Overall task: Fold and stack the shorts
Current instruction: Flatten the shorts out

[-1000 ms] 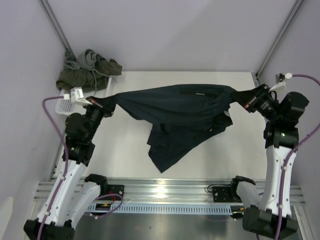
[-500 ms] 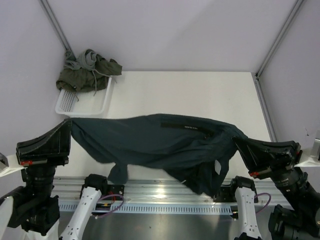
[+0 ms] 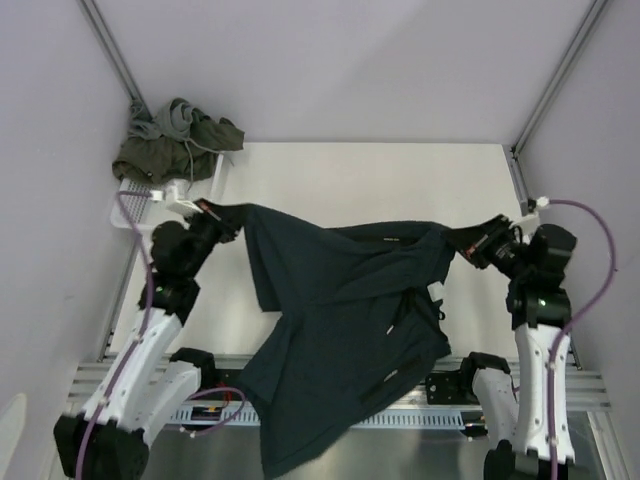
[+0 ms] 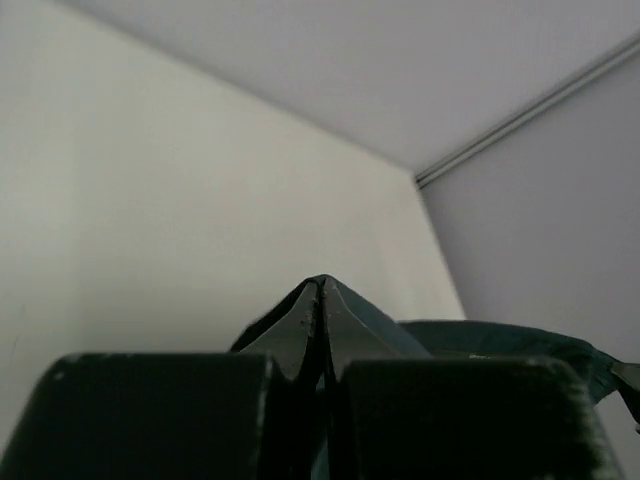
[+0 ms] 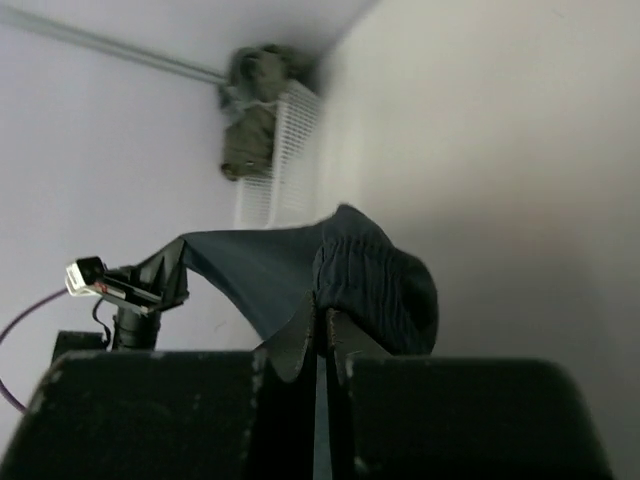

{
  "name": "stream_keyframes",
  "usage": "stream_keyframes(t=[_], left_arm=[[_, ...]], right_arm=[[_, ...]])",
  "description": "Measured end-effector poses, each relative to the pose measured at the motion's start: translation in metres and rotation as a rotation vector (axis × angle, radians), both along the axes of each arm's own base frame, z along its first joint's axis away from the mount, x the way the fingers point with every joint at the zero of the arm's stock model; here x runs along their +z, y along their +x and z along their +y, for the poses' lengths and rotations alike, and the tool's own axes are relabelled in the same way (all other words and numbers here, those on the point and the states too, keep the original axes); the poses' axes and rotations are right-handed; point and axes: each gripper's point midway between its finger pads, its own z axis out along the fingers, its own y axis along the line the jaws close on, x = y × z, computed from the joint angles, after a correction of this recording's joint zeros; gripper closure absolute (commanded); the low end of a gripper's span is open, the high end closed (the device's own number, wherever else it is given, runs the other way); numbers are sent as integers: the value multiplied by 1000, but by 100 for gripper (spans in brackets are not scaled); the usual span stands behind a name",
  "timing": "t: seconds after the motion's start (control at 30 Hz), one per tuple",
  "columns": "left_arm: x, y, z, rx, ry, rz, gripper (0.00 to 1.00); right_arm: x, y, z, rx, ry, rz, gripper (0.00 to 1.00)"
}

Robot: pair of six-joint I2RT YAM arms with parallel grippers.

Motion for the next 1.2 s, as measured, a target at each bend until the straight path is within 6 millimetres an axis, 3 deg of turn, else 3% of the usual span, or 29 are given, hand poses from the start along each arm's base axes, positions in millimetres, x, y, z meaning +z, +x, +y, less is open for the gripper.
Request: stream_keyframes(t=[0.07, 0.13, 0.2, 0.27, 0.4, 0.57, 0.63, 0.73, 0.77, 0.8, 0.83, 0.87, 0.9, 0.93, 0.97, 1.0, 1.07, 1.2], left_arm=[[-64, 21, -2, 11, 5, 130, 100], [-123, 37, -4, 24, 11, 259, 100], [-166, 53, -6, 39, 12, 348, 100], [-198, 68, -7, 55, 16, 404, 100], [-236, 107, -11, 77, 22, 458, 100], [-239, 174, -24, 72, -1, 412, 100], [-235, 198, -28, 71, -14, 380, 100], [-228, 217, -30, 78, -22, 343, 100], [-225, 223, -31, 81, -23, 333, 95], [-222, 229, -31, 85, -24, 322, 87], [-219, 234, -32, 87, -25, 313, 76], [-215, 241, -31, 95, -24, 305, 58], [-211, 248, -31, 101, -20, 293, 32], [-208, 255, -31, 107, -17, 288, 21], [-204, 261, -30, 118, -20, 290, 14], [-203, 265, -29, 129, -17, 294, 1], [-201, 268, -28, 141, -10, 303, 1], [-200, 259, -20, 181, 29, 348, 1]], right_arm=[[-55, 22, -7, -22, 36, 140, 100], [-93, 36, -15, -50, 58, 224, 100], [-127, 54, -24, -83, 74, 286, 100], [-151, 75, -33, -108, 78, 327, 100], [-189, 123, -49, -132, 83, 376, 100], [-224, 188, -65, -130, 91, 409, 100], [-224, 215, -71, -128, 85, 387, 100], [-217, 248, -79, -128, 74, 344, 100], [-212, 262, -82, -128, 70, 322, 97], [-208, 275, -86, -129, 67, 301, 89], [-204, 286, -89, -130, 65, 279, 74], [-201, 297, -91, -132, 65, 263, 43], [-201, 307, -94, -136, 66, 255, 29], [-200, 318, -98, -140, 63, 245, 7], [-201, 327, -101, -145, 59, 241, 1], [-204, 334, -104, -153, 50, 242, 1], [-209, 341, -108, -168, 38, 258, 1], [-212, 336, -113, -188, -2, 299, 1]])
